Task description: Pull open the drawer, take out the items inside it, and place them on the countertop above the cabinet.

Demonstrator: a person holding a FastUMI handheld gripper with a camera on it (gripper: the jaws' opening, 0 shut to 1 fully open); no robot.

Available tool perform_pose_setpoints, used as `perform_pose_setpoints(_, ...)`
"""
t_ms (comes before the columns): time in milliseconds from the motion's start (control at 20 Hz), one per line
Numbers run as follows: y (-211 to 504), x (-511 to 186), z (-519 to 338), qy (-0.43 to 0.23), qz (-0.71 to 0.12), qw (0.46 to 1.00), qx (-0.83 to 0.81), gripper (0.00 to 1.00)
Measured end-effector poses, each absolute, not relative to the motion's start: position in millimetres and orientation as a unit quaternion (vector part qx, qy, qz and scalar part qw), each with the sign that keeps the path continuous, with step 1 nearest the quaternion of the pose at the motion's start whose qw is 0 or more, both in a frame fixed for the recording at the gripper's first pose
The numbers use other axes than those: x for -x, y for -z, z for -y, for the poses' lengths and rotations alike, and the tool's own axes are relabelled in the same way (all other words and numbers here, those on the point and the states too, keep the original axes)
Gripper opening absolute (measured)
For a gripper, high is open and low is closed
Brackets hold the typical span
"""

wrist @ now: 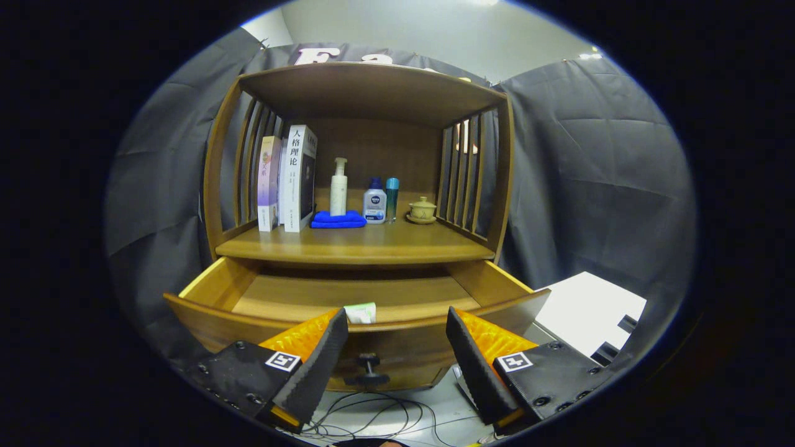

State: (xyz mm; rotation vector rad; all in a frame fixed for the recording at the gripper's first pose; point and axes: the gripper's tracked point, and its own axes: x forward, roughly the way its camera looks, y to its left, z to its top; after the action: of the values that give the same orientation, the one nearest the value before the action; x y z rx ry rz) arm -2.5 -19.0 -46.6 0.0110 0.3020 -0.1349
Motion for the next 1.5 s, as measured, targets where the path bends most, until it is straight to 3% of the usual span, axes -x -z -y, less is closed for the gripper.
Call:
perform_pose_setpoints(700,98.5,-105.7,12.8,0.058,-0.299,0.952,0.006,0.99)
perform_pose_setpoints(1500,170.9,-116.3,15.7,0.069,-0.498,0.863,0.052,0.98)
